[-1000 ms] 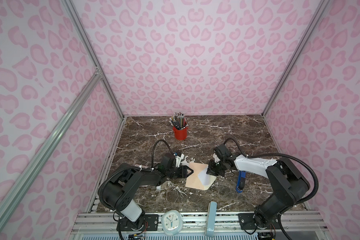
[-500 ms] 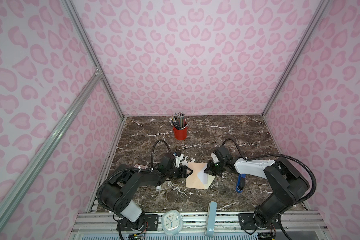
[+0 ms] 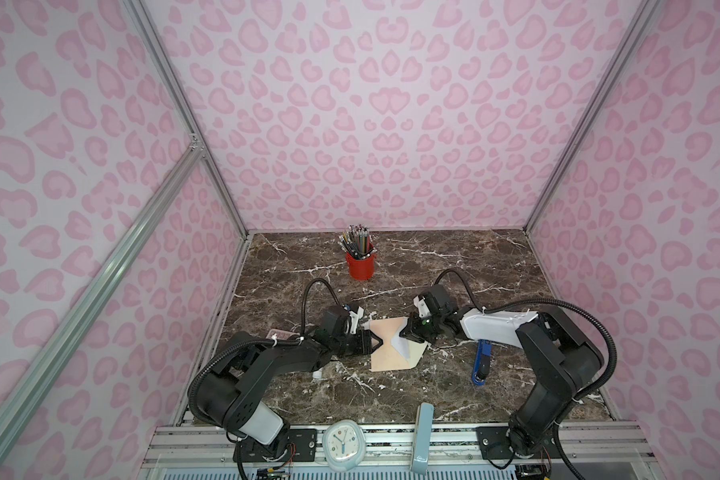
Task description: Place the letter into the envelope and seal it
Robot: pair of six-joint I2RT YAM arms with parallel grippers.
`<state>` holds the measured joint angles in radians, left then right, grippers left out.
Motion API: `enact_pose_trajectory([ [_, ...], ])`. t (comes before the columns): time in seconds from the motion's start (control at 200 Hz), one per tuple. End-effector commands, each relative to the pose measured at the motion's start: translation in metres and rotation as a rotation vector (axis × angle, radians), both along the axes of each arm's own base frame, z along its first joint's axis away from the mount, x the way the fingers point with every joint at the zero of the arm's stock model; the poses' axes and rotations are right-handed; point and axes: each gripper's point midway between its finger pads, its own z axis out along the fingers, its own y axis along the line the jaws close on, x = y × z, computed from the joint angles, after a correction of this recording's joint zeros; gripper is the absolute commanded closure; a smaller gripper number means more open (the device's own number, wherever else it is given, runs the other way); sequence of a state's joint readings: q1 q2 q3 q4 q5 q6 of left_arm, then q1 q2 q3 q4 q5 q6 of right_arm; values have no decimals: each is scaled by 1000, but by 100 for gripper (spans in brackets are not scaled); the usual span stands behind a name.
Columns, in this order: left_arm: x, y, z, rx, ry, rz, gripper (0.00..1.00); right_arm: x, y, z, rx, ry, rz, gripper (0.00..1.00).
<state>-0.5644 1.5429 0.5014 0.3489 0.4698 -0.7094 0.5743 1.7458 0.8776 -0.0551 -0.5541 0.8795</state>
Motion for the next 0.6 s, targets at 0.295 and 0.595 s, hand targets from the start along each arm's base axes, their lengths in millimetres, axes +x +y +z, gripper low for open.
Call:
enact_pose_trajectory([
  [0.295, 7, 17, 18, 59, -45, 52, 40, -5, -14, -5, -122, 6, 73, 80],
  [0.595, 8, 19, 30, 68, -61, 54, 40, -9, -19, 2, -165, 15, 91, 62],
])
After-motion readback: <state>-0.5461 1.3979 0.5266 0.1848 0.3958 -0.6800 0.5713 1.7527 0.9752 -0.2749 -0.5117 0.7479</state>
